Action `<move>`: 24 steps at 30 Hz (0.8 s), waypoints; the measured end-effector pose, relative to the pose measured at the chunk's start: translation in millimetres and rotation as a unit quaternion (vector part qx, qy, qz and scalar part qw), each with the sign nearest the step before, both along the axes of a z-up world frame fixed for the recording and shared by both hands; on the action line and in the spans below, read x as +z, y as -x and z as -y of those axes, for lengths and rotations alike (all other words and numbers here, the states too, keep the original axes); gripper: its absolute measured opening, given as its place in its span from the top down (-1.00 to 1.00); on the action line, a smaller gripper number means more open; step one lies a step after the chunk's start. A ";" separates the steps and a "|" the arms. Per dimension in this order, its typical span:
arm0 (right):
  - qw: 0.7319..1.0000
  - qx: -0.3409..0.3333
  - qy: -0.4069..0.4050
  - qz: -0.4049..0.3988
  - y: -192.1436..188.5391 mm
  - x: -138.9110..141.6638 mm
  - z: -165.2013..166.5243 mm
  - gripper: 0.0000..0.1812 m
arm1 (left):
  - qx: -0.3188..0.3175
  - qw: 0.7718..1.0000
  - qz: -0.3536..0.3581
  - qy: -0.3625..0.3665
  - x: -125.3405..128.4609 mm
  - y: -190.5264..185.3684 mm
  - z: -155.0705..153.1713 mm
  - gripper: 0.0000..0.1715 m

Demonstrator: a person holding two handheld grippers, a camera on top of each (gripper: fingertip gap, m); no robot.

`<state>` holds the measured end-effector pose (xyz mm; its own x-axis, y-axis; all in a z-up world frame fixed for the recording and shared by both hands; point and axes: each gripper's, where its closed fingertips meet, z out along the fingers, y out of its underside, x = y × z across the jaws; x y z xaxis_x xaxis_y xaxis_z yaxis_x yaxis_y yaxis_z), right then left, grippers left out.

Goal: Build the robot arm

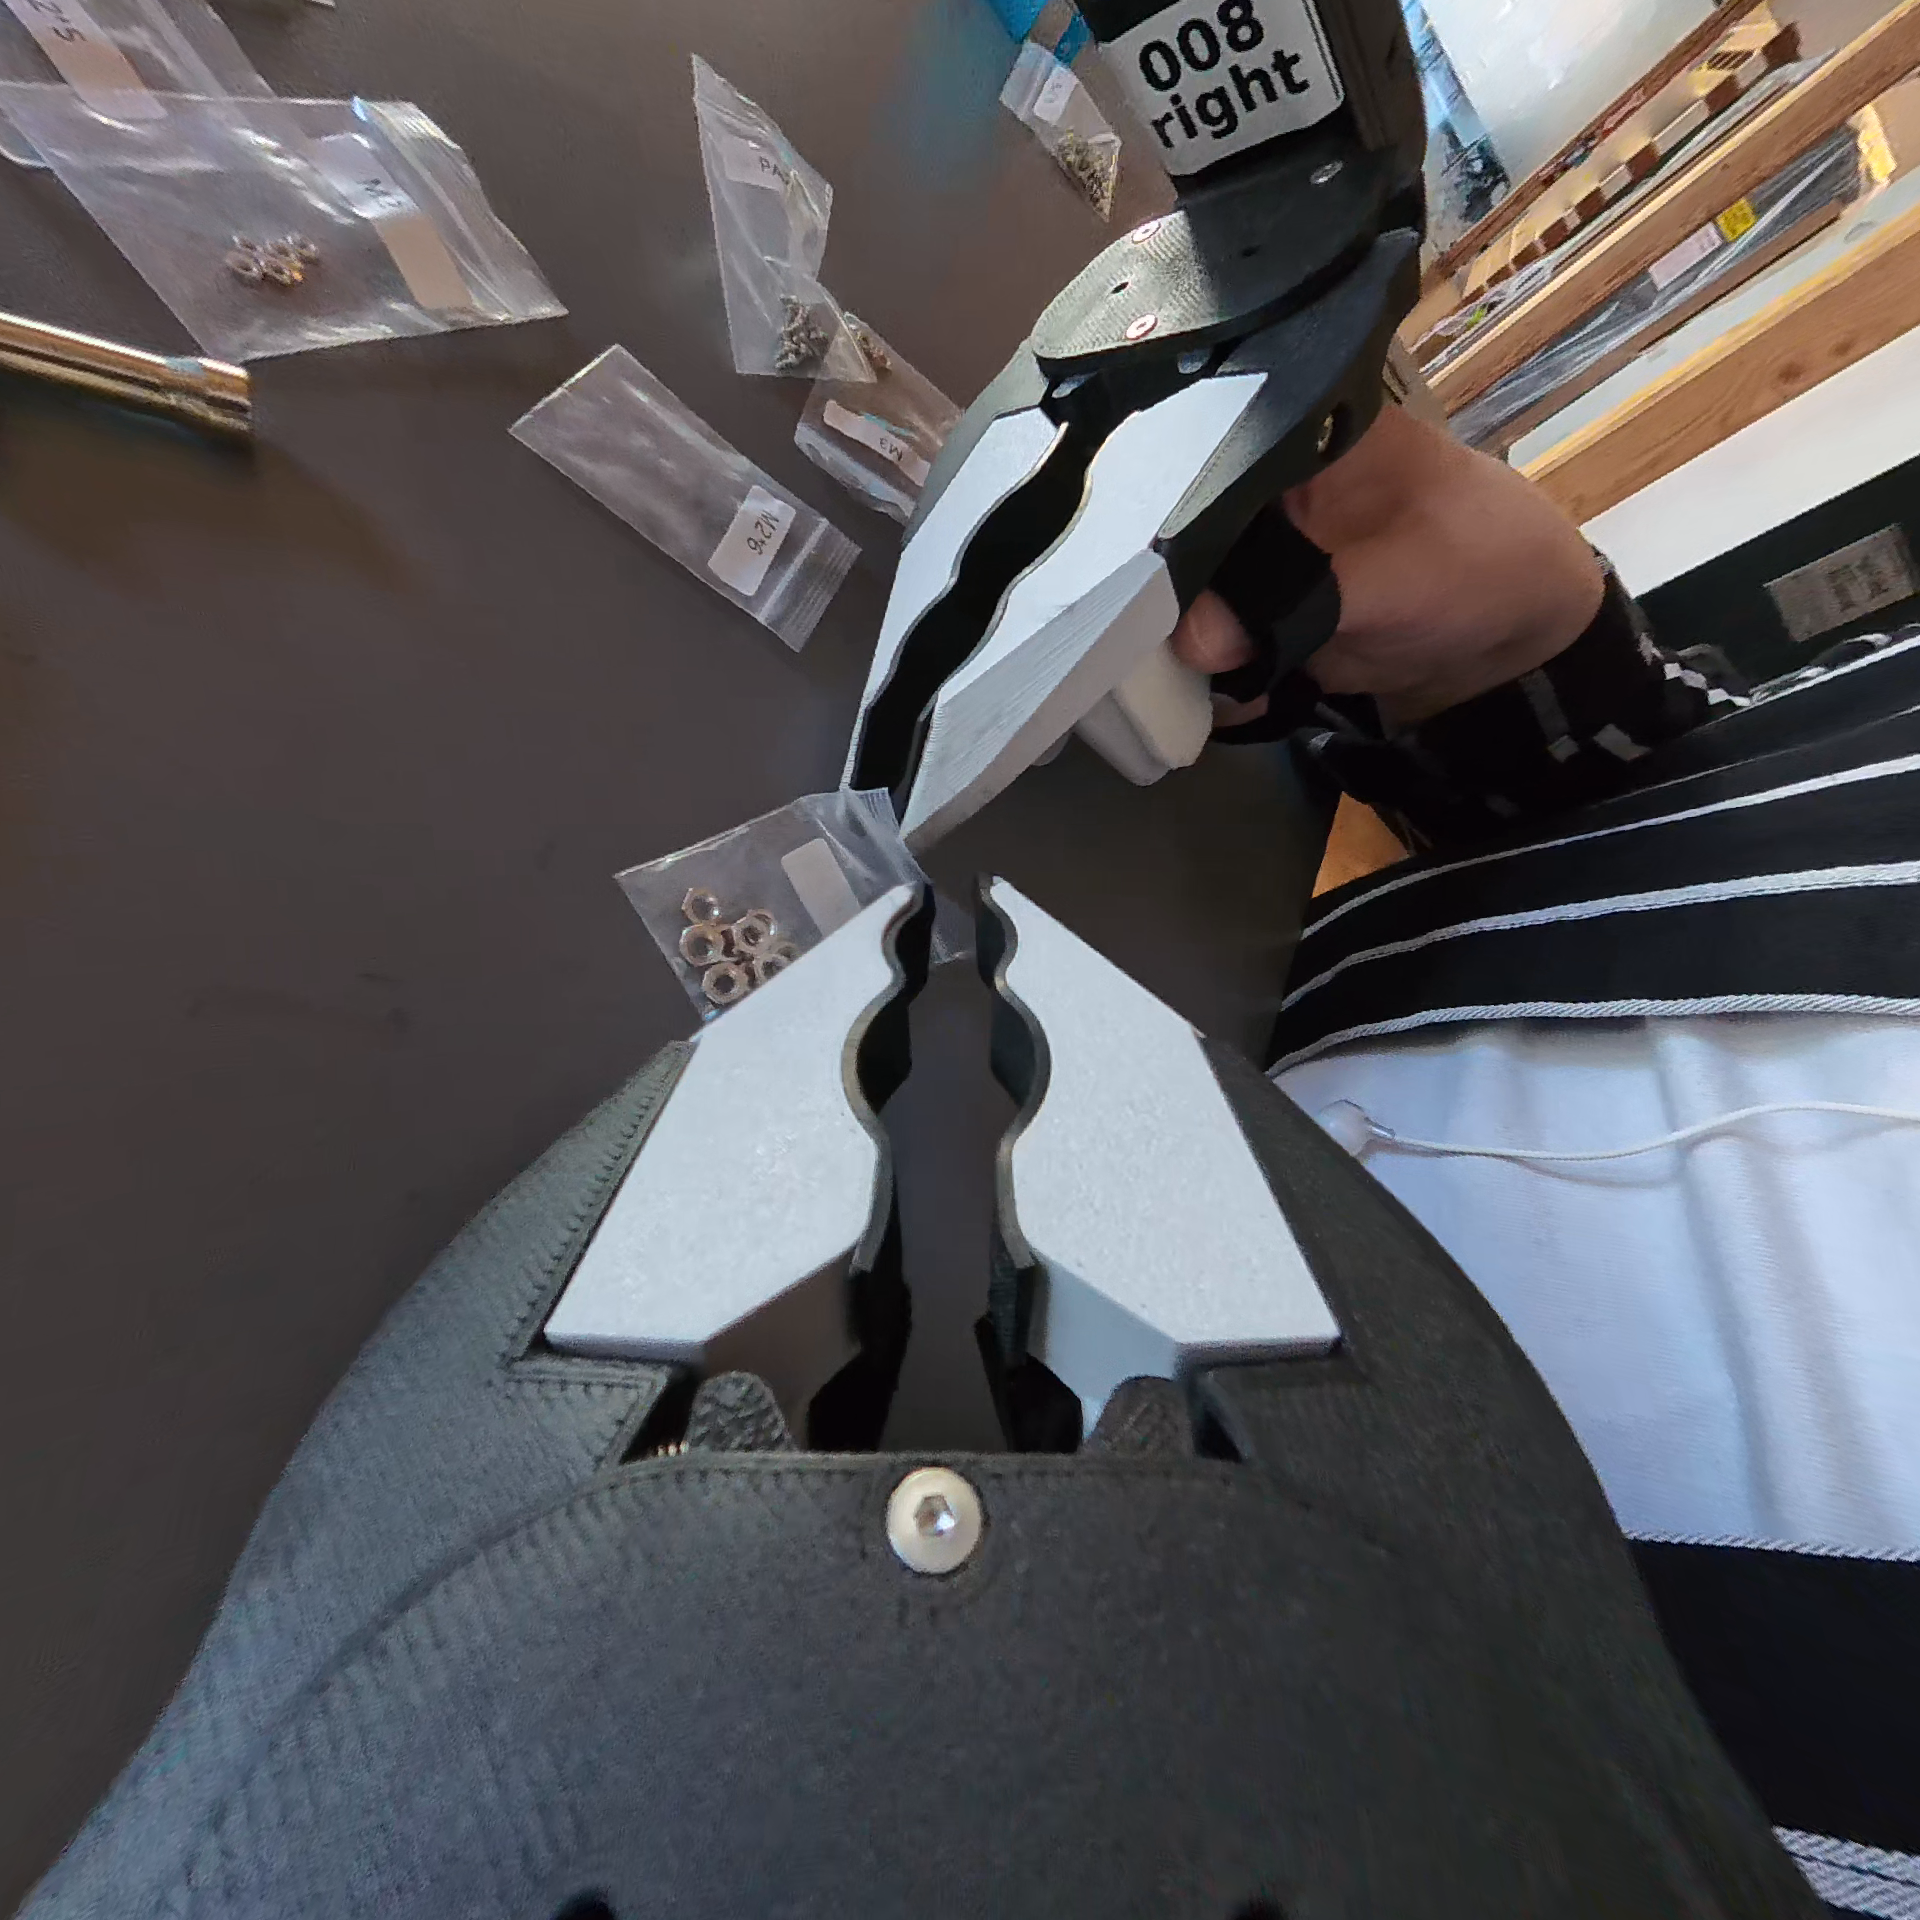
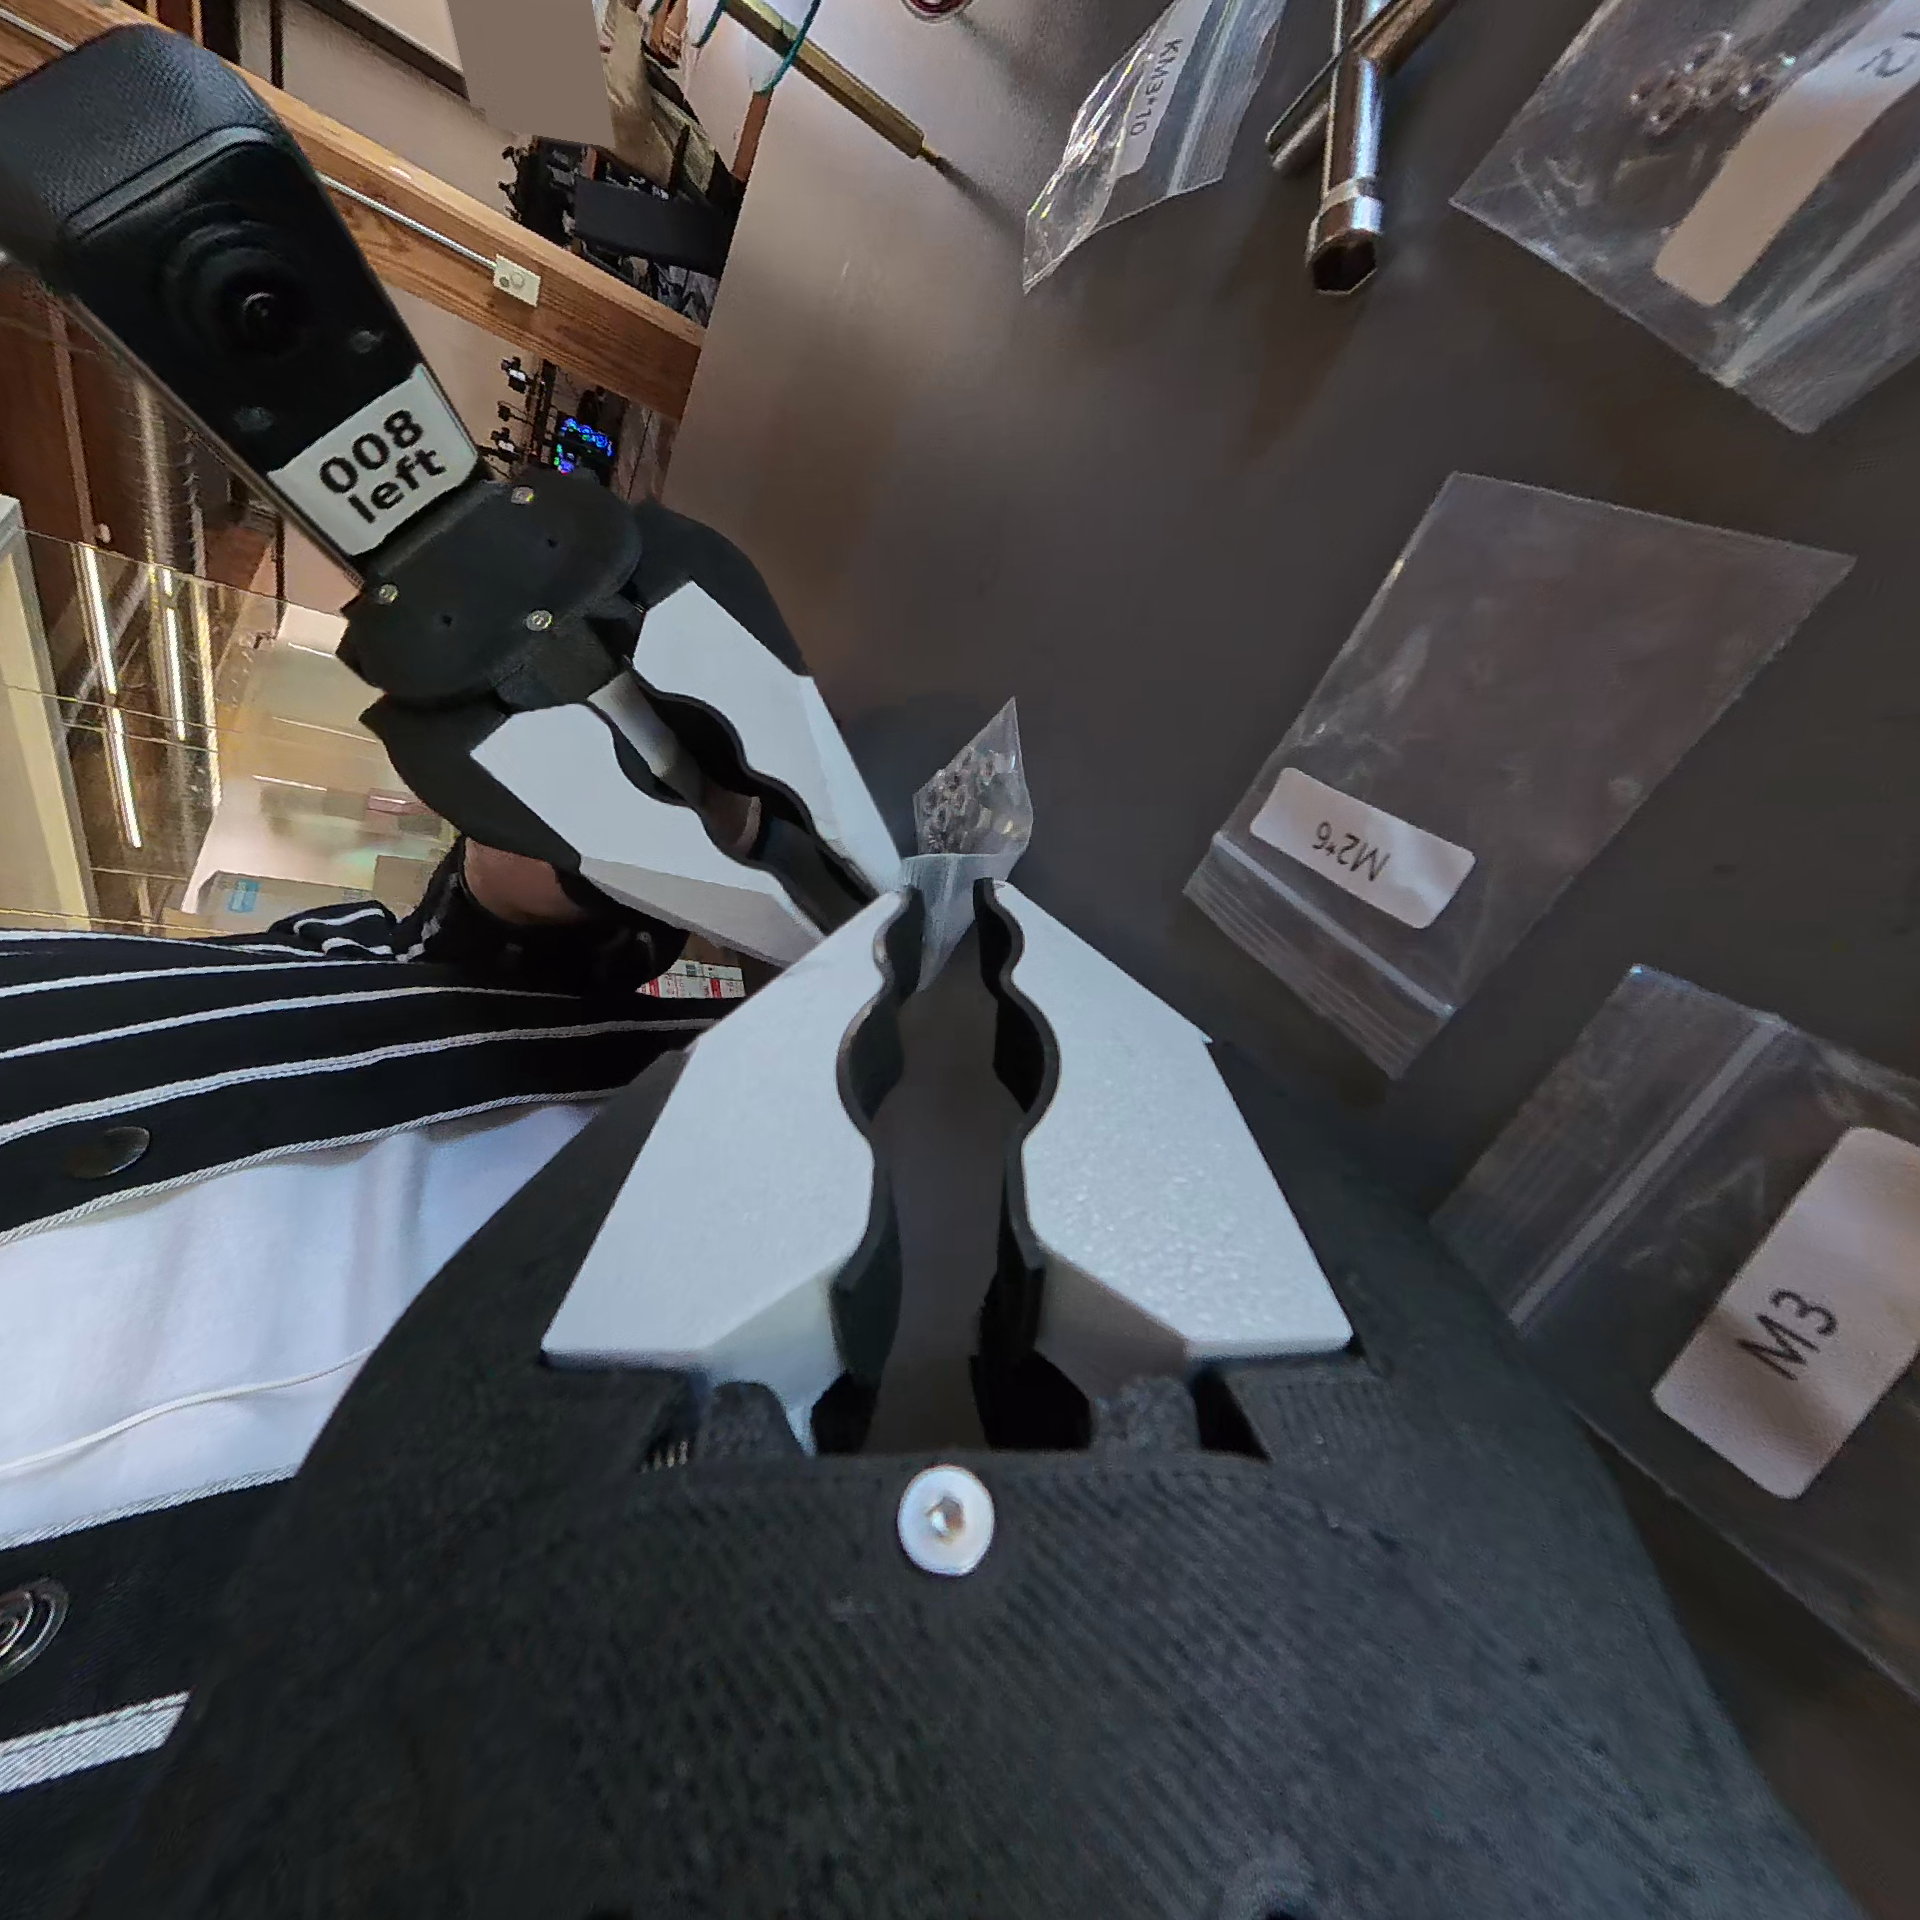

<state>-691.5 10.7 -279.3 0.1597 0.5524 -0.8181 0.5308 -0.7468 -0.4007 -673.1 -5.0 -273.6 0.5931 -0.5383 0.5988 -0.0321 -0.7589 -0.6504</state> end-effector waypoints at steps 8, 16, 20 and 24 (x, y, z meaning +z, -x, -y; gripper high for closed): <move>1.000 0.001 0.003 -0.008 -0.2 1.5 0.8 0.90 | 0.022 1.000 0.001 0.016 -4.4 7.2 -2.8 1.00; 1.000 0.000 0.006 -0.014 0.9 2.3 2.5 0.88 | 0.027 0.999 0.005 0.026 -5.6 7.5 -4.9 1.00; 1.000 -0.003 0.007 -0.015 1.5 2.2 1.7 0.88 | 0.024 0.999 0.009 0.025 -4.9 7.1 -4.5 1.00; 1.000 -0.008 0.012 -0.018 2.4 2.8 0.6 0.93 | 0.024 0.999 0.012 0.025 -4.7 7.1 -4.5 1.00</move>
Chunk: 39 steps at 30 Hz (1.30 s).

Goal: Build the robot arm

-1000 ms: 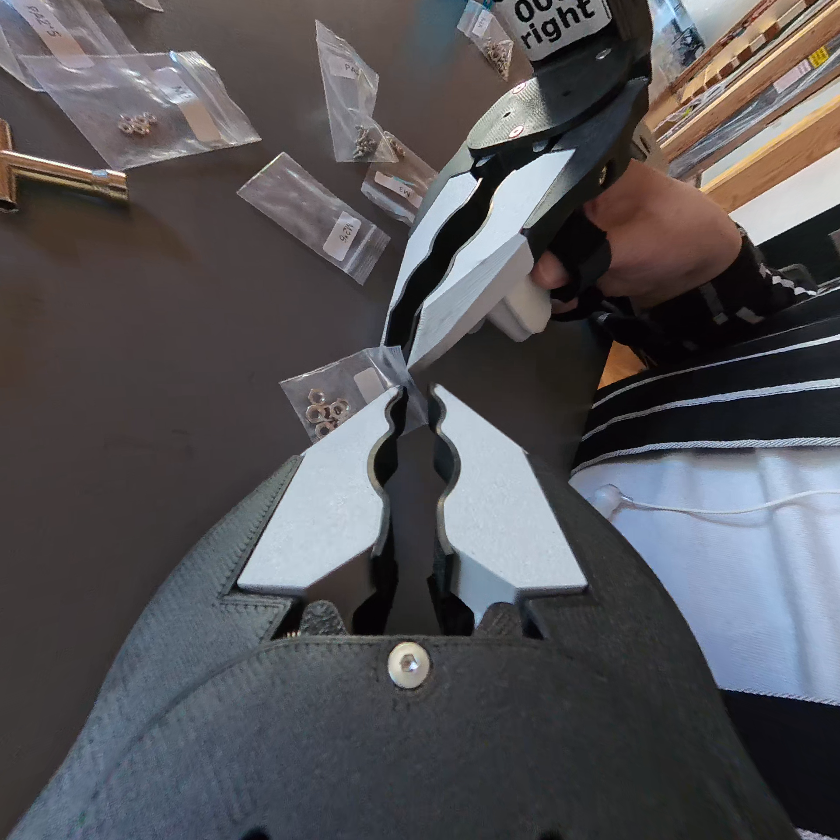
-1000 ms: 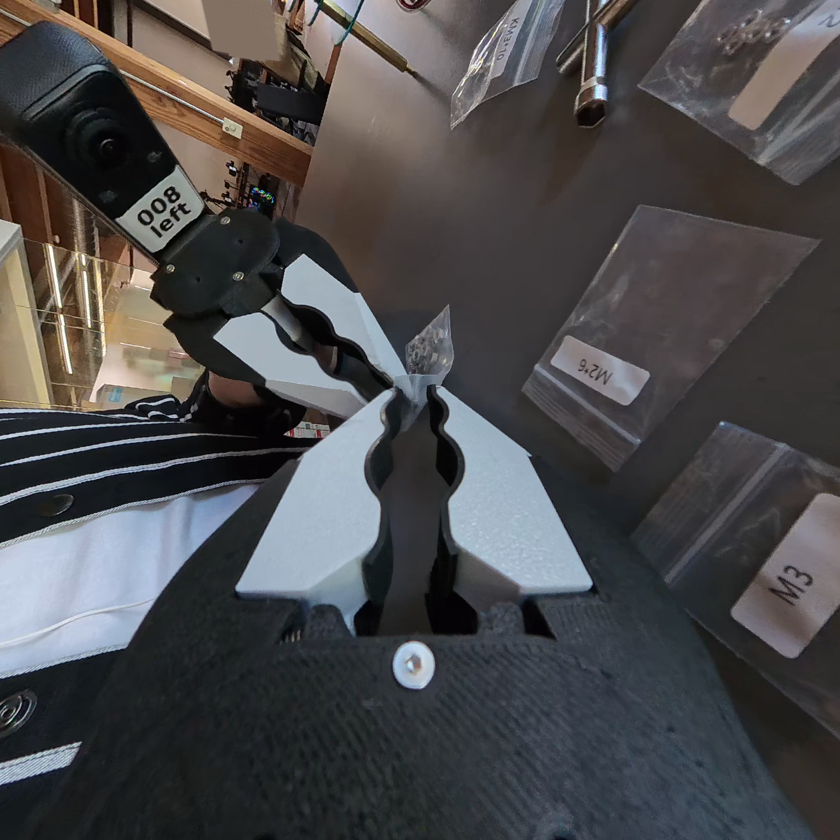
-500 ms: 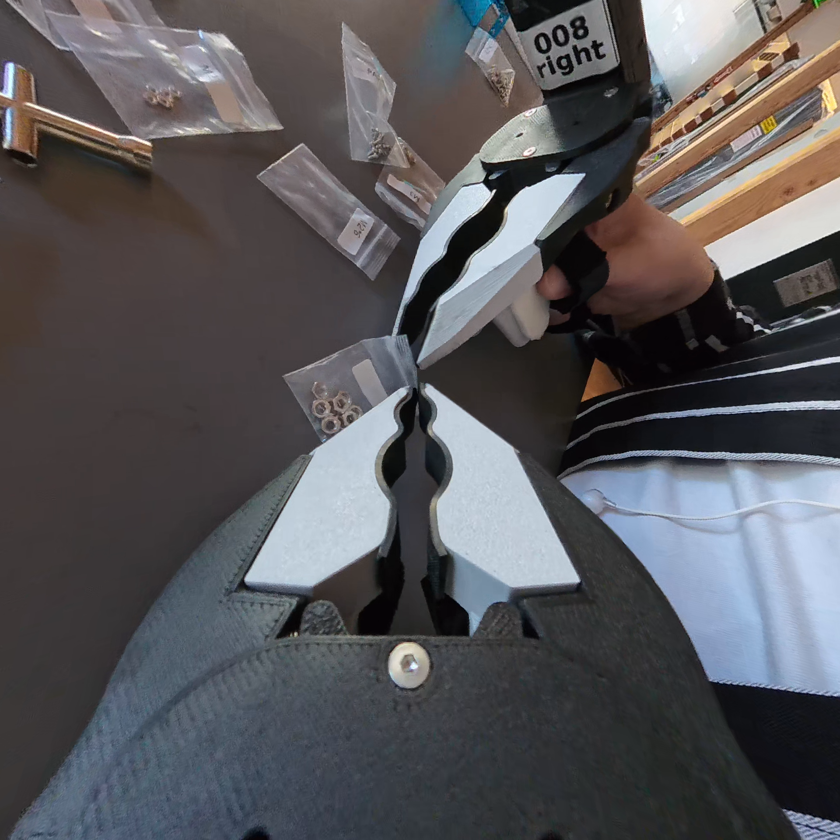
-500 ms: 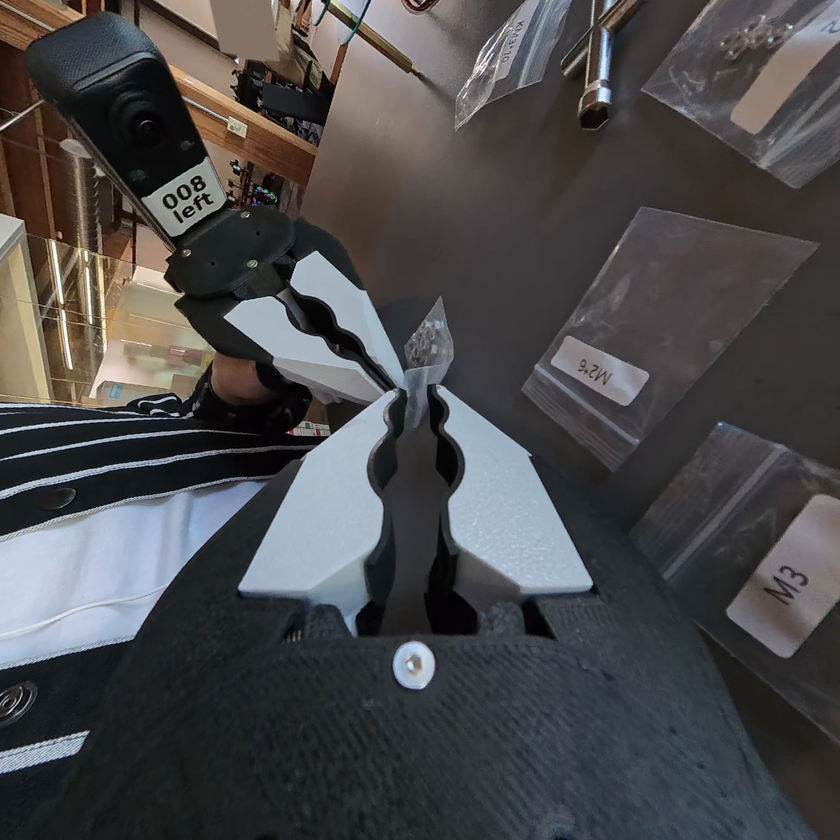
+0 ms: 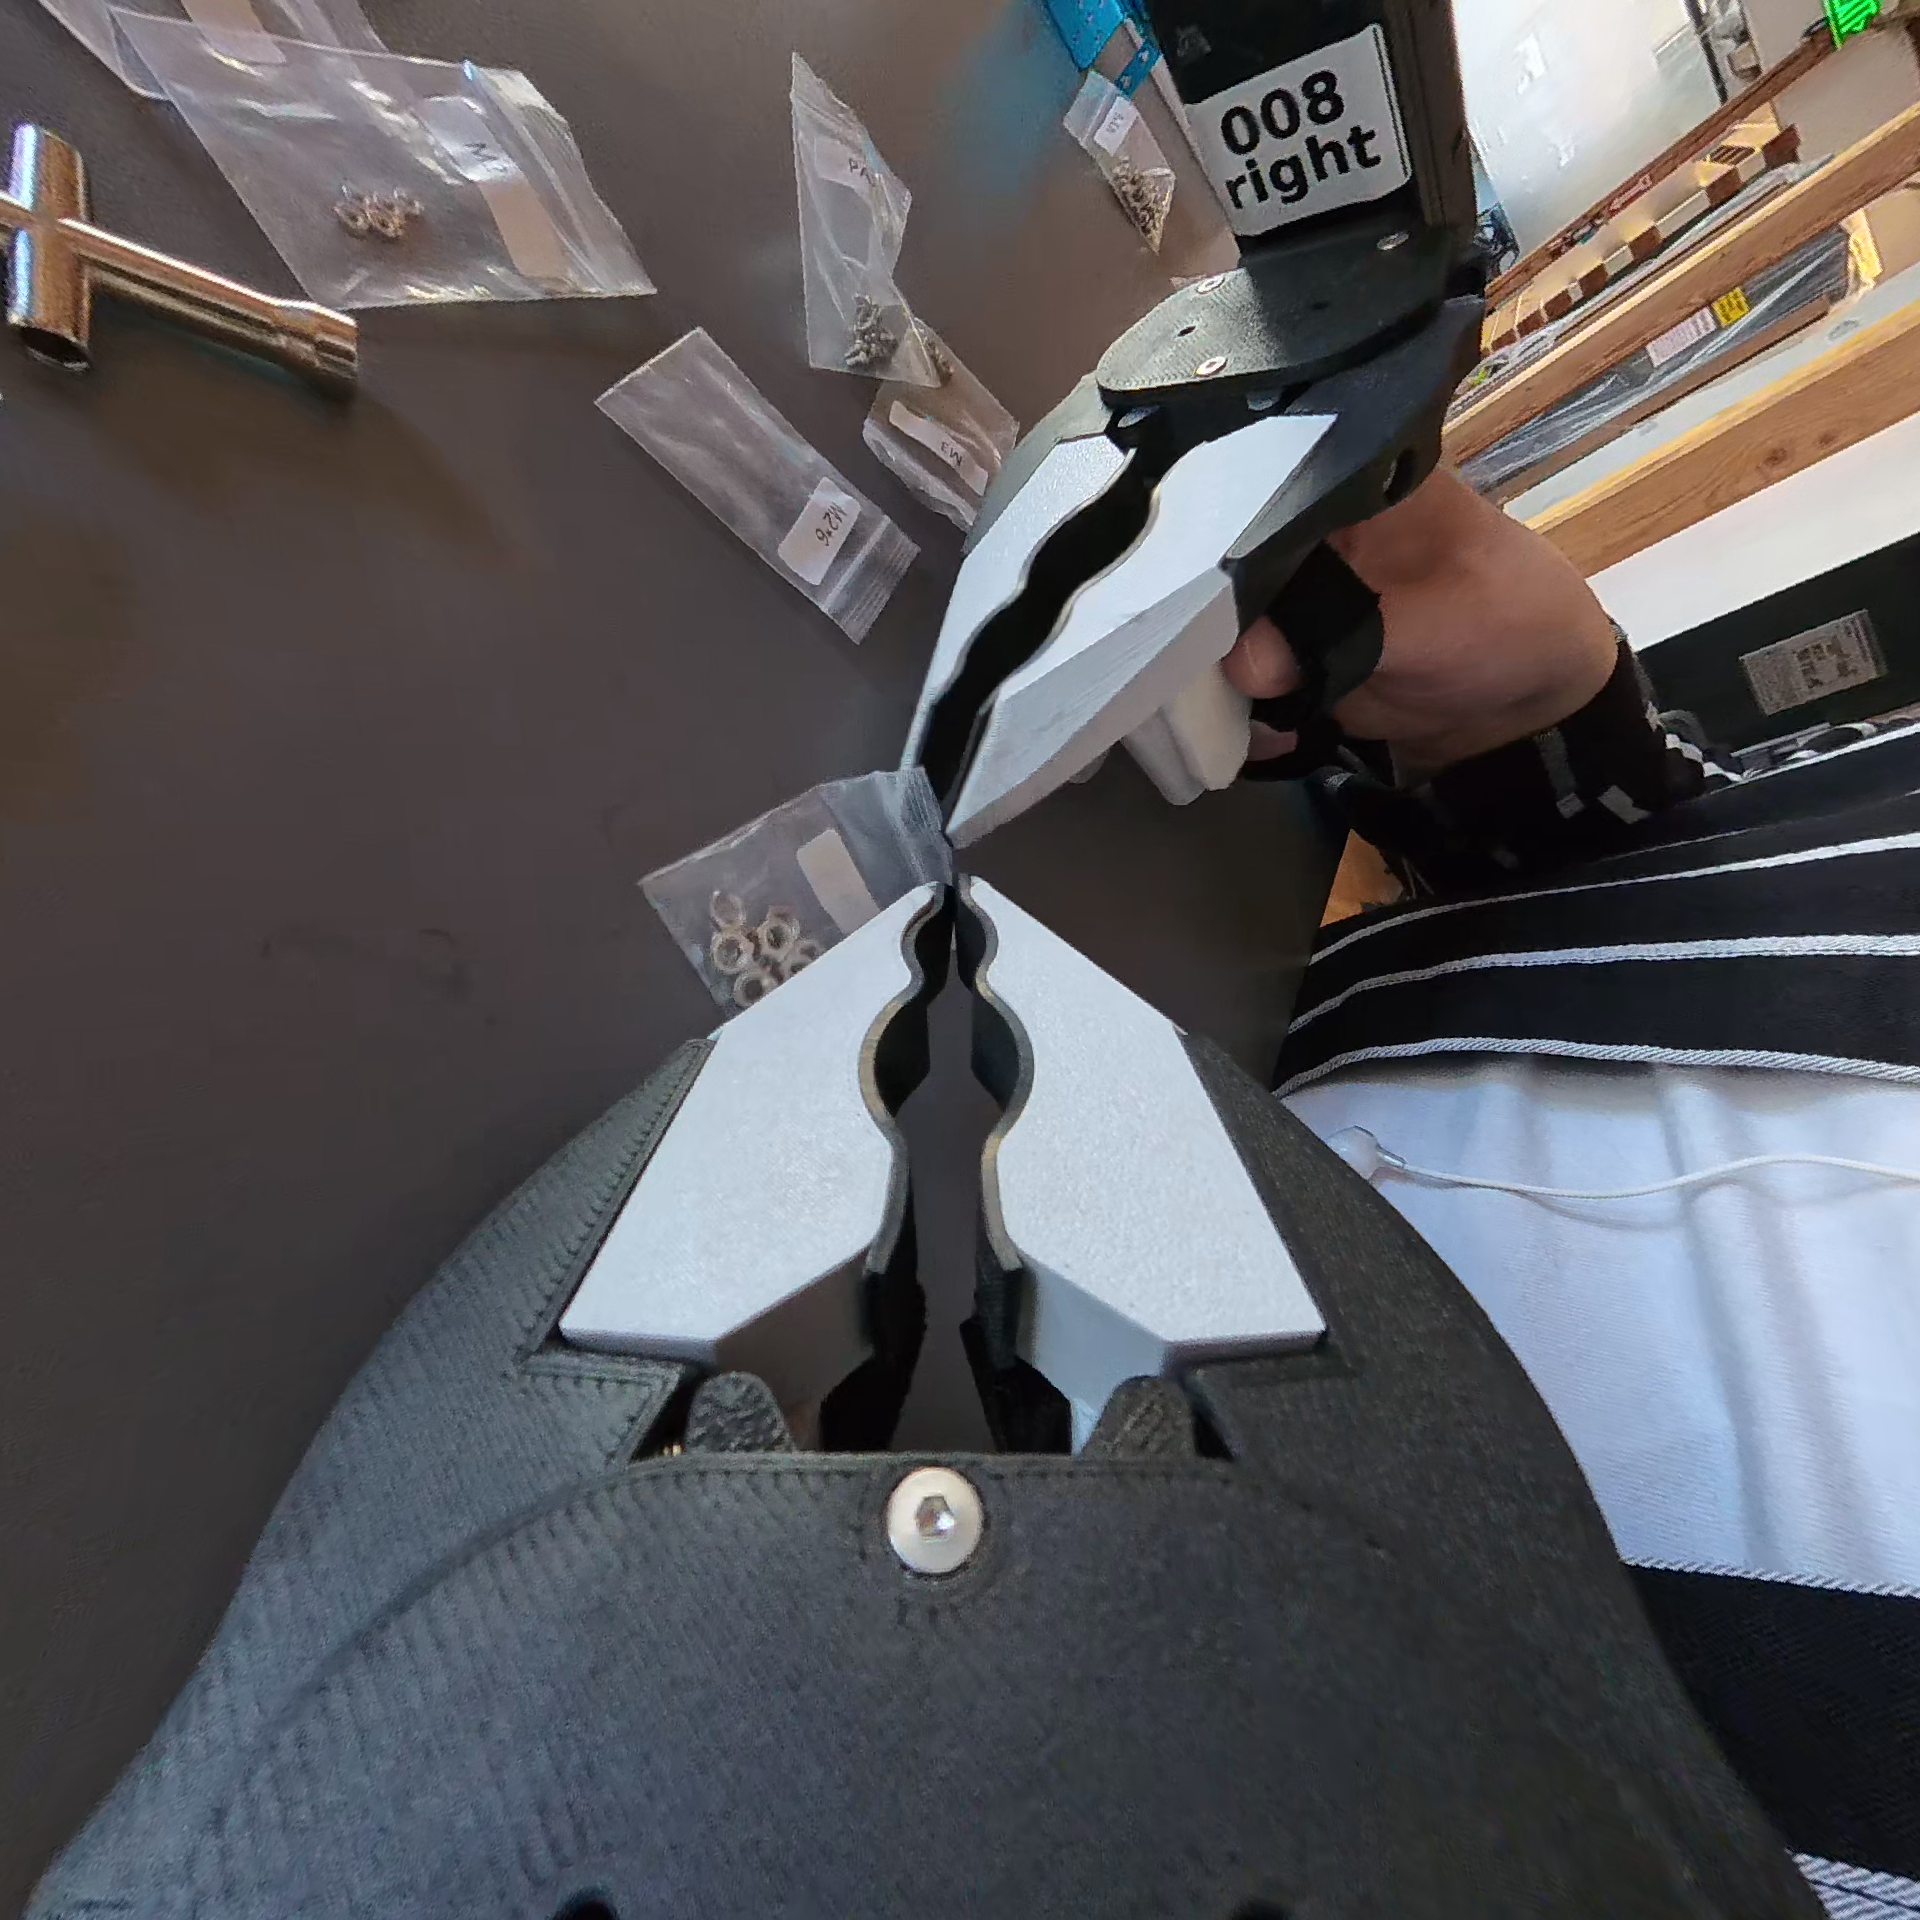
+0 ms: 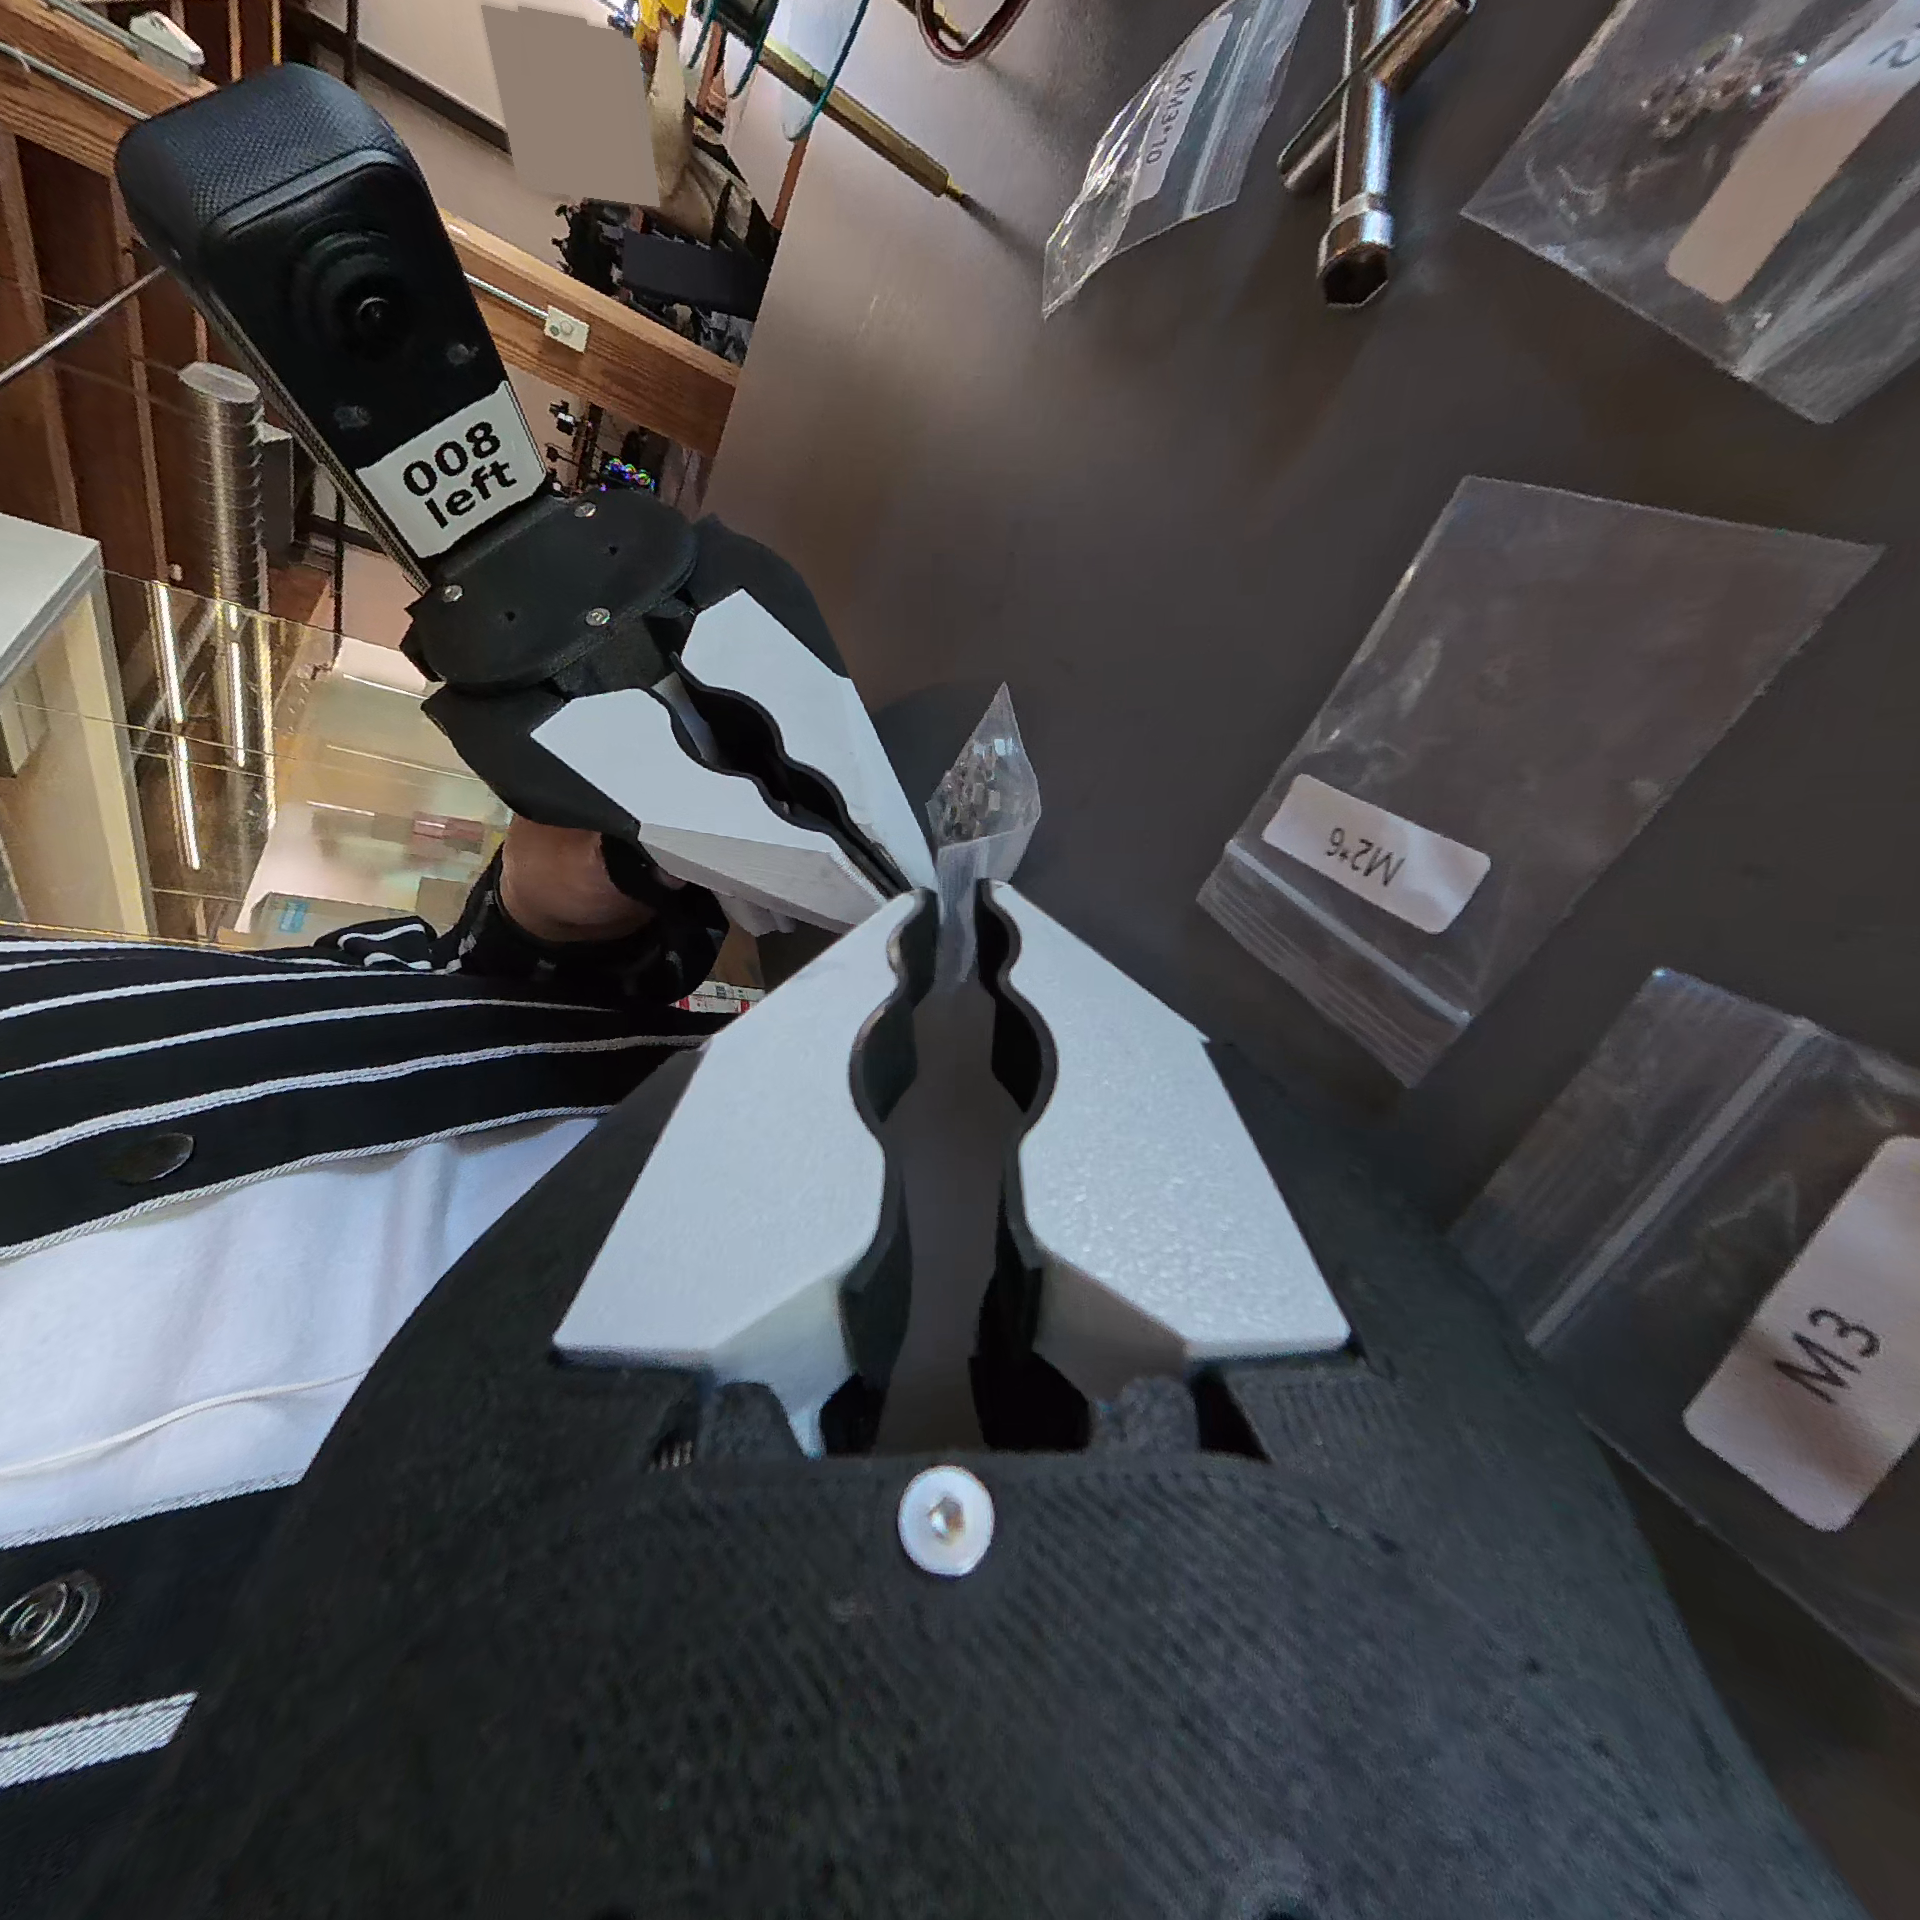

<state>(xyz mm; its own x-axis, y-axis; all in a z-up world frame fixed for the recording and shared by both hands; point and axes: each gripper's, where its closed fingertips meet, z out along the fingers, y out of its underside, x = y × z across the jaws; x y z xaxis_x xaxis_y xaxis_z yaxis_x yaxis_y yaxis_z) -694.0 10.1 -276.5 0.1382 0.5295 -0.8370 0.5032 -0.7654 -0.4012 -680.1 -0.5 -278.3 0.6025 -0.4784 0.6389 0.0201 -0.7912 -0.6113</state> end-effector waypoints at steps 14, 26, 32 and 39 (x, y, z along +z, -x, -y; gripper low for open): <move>1.000 0.006 0.001 0.001 0.9 -1.7 0.5 1.00 | 0.006 1.000 0.013 0.010 0.2 1.4 -1.1 1.00; 1.000 0.019 -0.013 0.011 2.5 -4.7 2.5 1.00 | 0.012 0.998 0.049 0.024 3.2 3.6 -2.1 1.00; 0.999 0.020 -0.022 0.013 2.6 -5.3 1.4 1.00 | 0.012 0.998 0.052 0.023 4.1 3.7 -1.7 1.00; 0.999 0.032 -0.007 -0.019 4.3 4.3 7.1 1.00 | 0.013 1.000 0.005 -0.022 6.6 3.2 -0.4 0.86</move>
